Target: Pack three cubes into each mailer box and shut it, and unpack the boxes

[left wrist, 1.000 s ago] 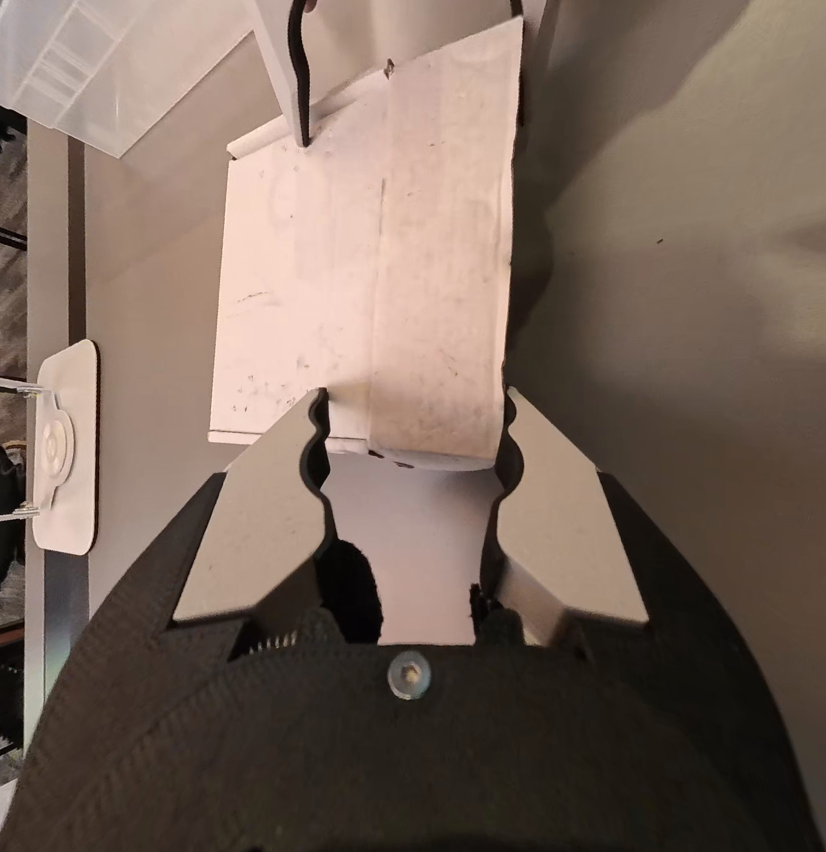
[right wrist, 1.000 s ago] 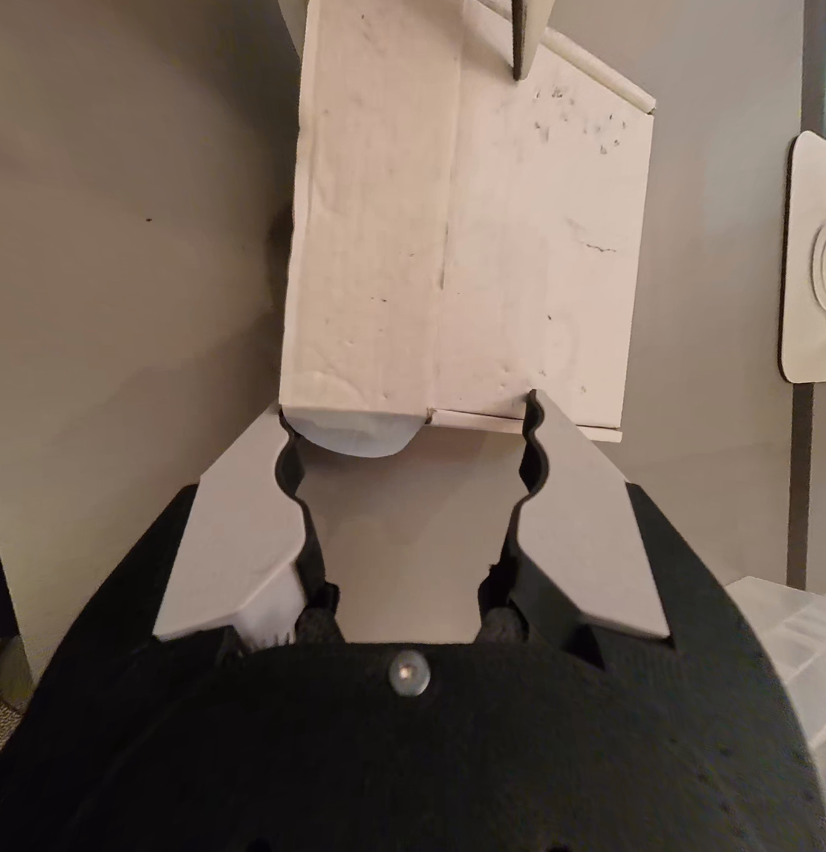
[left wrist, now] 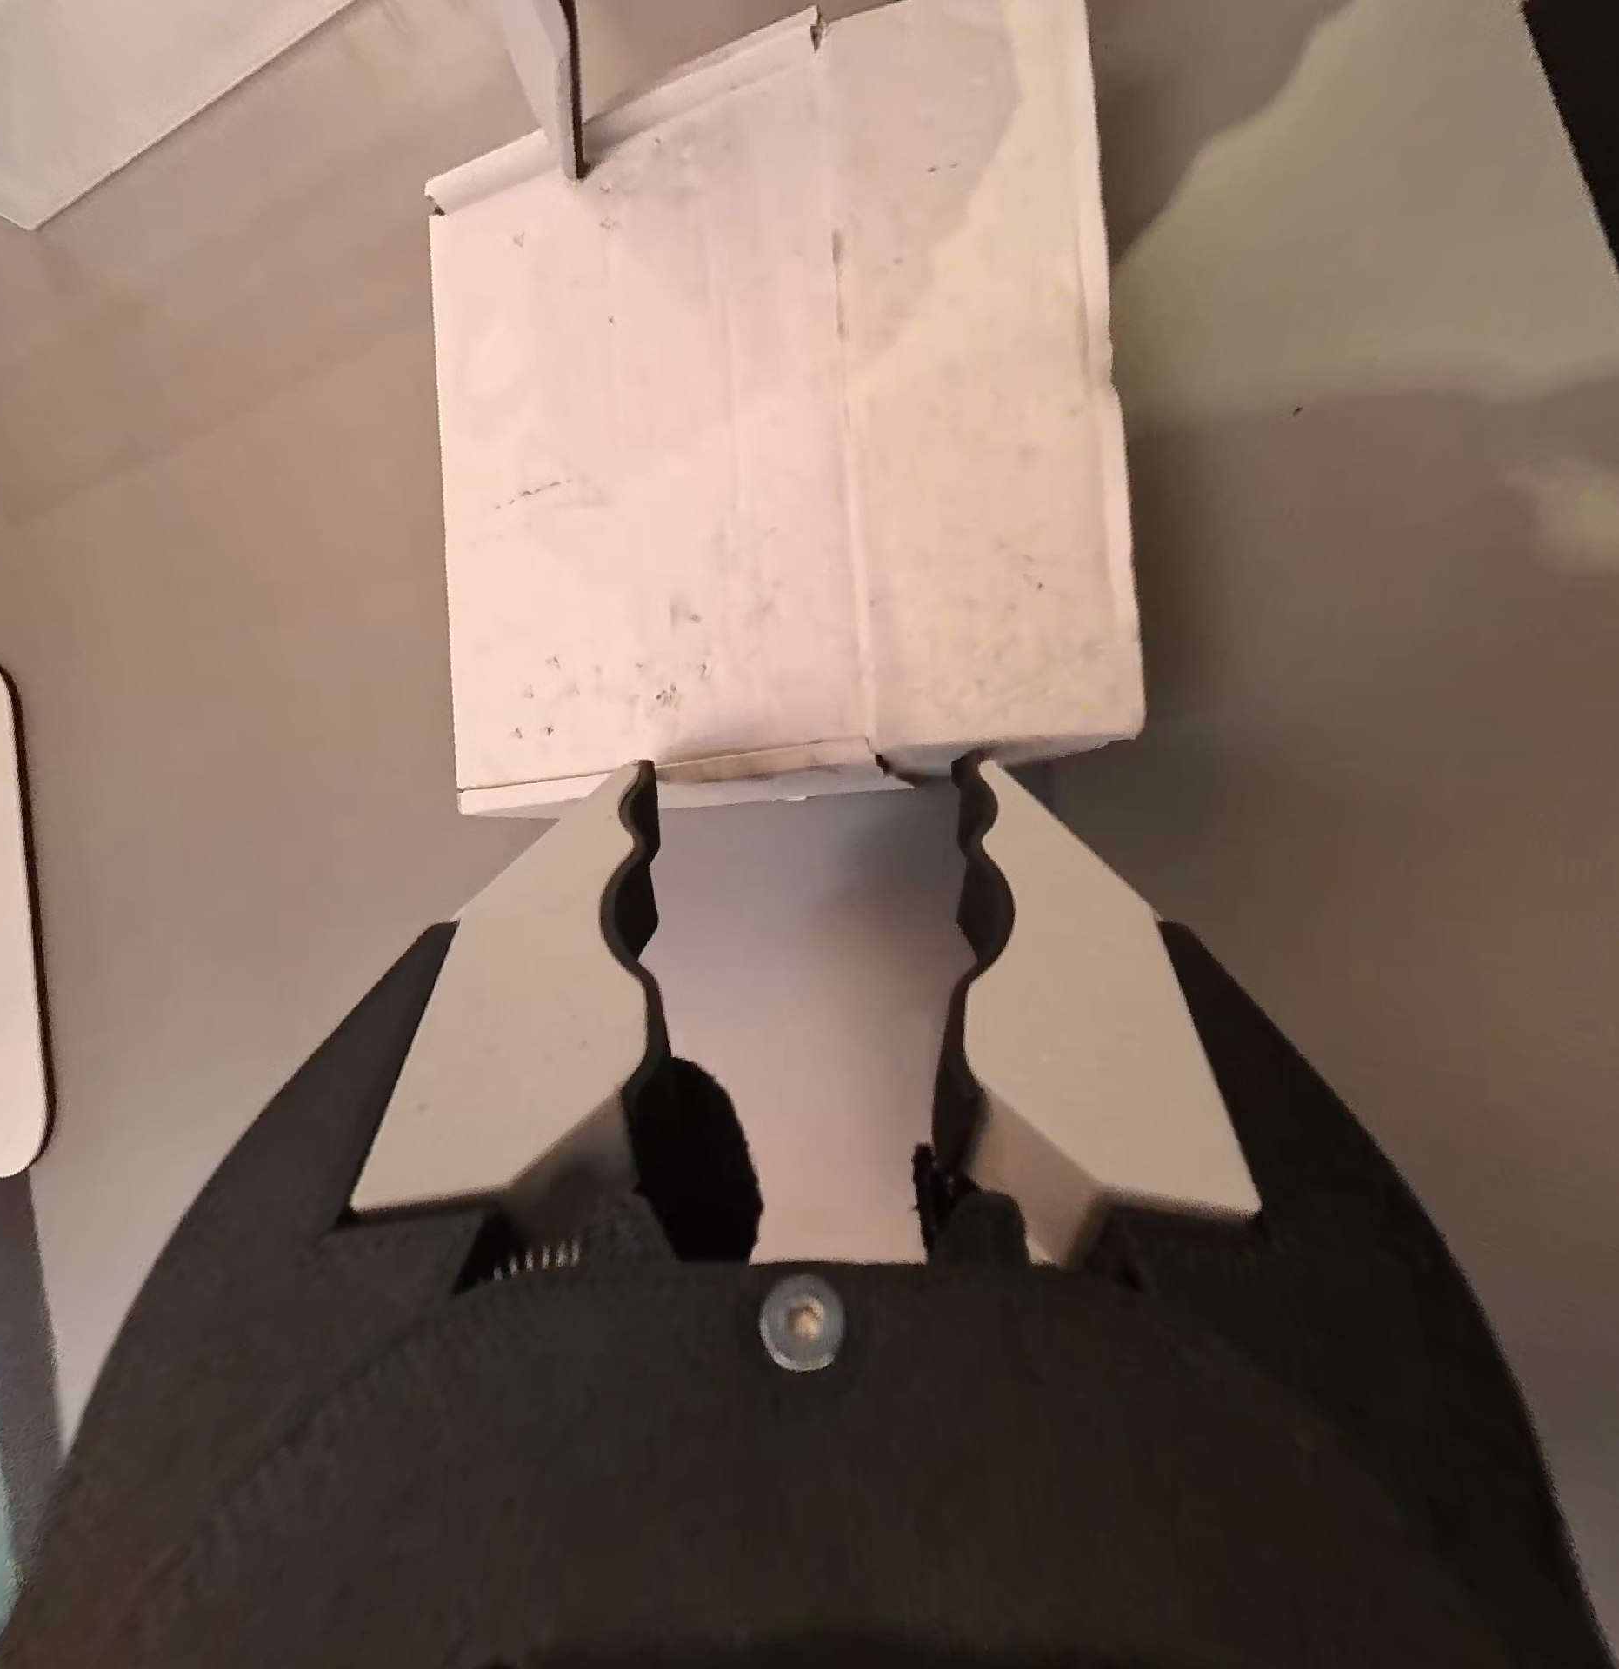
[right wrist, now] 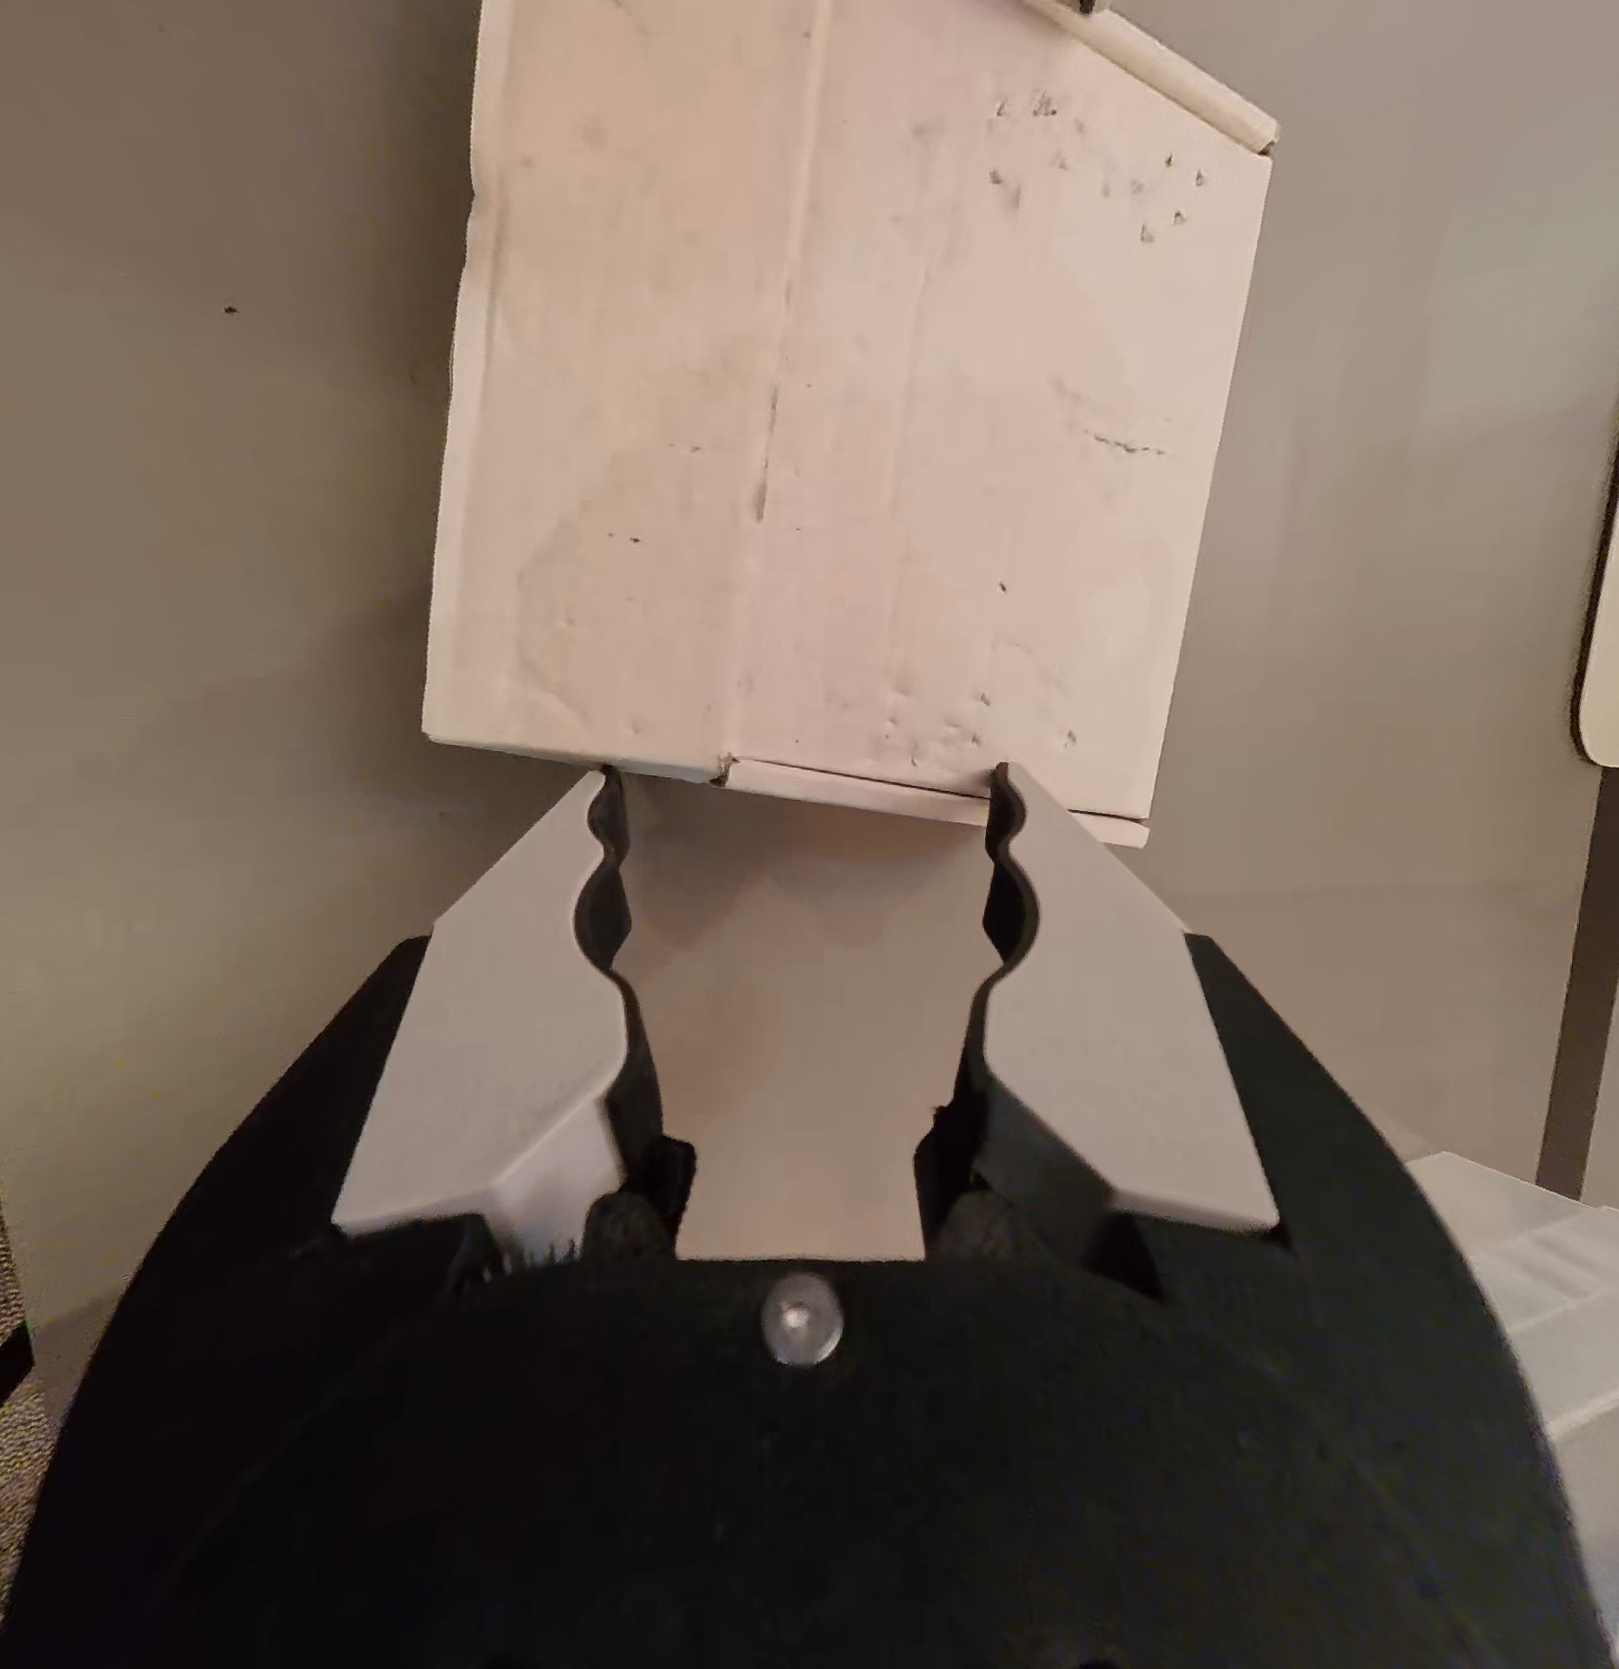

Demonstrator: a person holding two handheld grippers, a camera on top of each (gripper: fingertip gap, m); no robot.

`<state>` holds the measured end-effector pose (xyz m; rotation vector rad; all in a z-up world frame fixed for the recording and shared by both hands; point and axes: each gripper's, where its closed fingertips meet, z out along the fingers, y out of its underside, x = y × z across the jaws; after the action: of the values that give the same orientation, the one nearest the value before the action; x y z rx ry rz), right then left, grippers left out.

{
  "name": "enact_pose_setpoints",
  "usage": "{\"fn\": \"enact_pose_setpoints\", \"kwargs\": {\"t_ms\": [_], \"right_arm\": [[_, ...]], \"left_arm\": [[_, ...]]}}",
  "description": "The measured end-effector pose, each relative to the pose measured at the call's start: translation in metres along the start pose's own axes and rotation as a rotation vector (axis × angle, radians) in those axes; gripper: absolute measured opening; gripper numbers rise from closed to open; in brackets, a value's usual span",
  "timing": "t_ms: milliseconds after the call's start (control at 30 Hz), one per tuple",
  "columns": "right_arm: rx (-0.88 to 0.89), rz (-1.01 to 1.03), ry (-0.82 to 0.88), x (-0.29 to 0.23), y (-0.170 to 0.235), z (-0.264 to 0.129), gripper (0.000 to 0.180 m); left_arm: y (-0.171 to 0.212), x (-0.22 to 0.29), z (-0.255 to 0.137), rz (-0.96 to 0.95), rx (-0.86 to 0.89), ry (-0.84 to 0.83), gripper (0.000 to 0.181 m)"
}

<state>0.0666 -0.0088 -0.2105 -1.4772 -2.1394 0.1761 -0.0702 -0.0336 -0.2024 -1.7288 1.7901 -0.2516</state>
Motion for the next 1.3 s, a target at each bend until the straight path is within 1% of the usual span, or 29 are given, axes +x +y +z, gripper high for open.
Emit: {"fn": "enact_pose_setpoints", "kwargs": {"t_ms": [67, 167, 467, 633, 767, 867, 1067, 1300], "right_arm": [[0.015, 0.018, -0.021, -0.001, -0.002, 0.000, 0.079], [0.022, 0.016, -0.031, 0.001, -0.002, -0.001, 0.078], [-0.003, -0.057, 0.059, 0.004, 0.002, 0.003, 0.071], [0.037, -0.015, -0.027, 0.000, 0.000, -0.001, 0.078], [0.025, 0.003, -0.064, 0.001, -0.001, -0.002, 0.074], [0.001, 0.004, -0.074, 0.001, -0.001, -0.002, 0.075], [-0.028, -0.019, -0.023, 0.001, -0.001, 0.000, 0.074], [-0.022, -0.038, 0.008, 0.001, 0.000, 0.001, 0.073]], "left_arm": [[-0.003, 0.000, 0.000, -0.041, 0.029, 0.026, 0.065], [-0.003, 0.000, -0.001, -0.045, 0.047, 0.035, 0.066], [-0.001, 0.002, 0.001, 0.014, 0.036, -0.001, 0.069], [-0.002, 0.006, -0.002, -0.024, 0.073, 0.061, 0.074], [-0.003, 0.004, -0.003, -0.026, 0.060, 0.085, 0.072], [-0.004, 0.006, -0.002, -0.016, 0.042, 0.099, 0.073], [-0.003, 0.009, 0.003, 0.042, 0.017, 0.049, 0.074], [-0.002, 0.010, 0.004, 0.047, 0.024, 0.016, 0.075]]}}
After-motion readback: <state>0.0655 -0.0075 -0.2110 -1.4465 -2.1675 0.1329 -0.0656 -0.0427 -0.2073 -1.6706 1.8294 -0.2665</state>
